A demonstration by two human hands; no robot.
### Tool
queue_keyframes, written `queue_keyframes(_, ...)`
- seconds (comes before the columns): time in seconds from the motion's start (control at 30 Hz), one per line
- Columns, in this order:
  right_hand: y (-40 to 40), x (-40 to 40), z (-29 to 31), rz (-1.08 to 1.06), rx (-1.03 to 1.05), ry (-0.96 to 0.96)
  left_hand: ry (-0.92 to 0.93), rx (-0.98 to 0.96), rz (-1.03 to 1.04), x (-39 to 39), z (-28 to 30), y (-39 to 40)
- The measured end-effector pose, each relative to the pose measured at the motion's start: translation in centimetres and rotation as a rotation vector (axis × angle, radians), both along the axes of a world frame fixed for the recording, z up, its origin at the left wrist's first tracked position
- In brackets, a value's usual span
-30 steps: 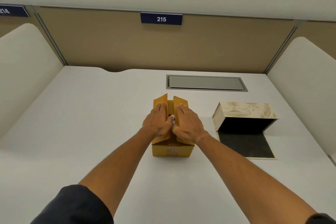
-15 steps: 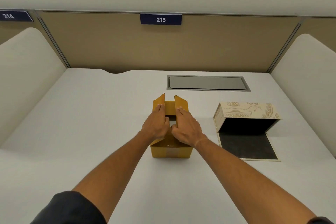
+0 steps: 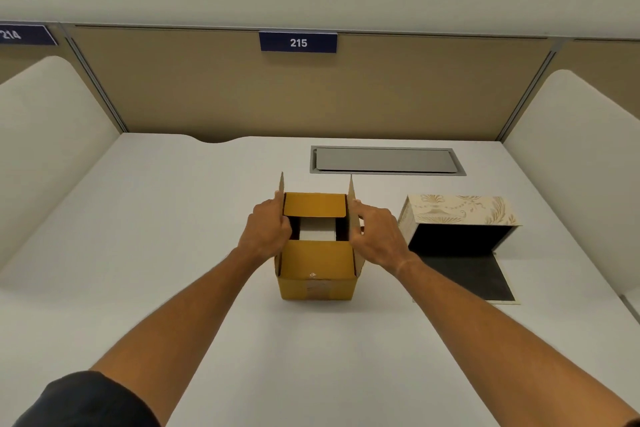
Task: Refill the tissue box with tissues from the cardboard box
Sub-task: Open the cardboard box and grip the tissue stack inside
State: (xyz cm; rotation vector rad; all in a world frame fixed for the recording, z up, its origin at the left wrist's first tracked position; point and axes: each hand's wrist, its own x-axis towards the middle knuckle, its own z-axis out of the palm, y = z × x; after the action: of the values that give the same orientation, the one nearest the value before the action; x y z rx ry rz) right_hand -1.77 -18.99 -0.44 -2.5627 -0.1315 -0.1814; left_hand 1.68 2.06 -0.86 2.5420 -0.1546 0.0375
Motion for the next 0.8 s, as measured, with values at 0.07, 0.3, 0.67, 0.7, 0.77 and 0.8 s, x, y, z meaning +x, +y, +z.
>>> queue_keyframes(0.07, -1.1, -0.4, 0.2, -0.008, 0.043, -0.002, 0.009, -0.008, 0.057, 0.2, 0.2, 0.8)
queue_keyframes(0.3, -4.0, -0.9, -0.5, -0.112, 0.049, 0.115, 0.136, 0.045, 0.162, -0.2, -0.5, 3.1)
queue_keyframes(0.67, -3.9, -1.1, -2.4, -0.183, -0.145, 0.244, 0.243, 0.161, 0.148, -0.4, -3.5, 3.7)
queue_keyframes(0.7, -3.8, -1.1, -2.6, -0.186, -0.148, 0.254, 0.233, 0.162, 0.137, -0.3, -3.8, 3.6)
queue_keyframes(0.77, -3.7, -0.9, -3.3, -0.185, -0.138, 0.254, 0.22, 0.153, 0.109, -0.3, -4.2, 3.4)
queue_keyframes(0.8, -3.5, -0.7, -3.6, -0.183, -0.13, 0.252, 0.215, 0.138, 0.102, -0.2, -4.4, 3.3)
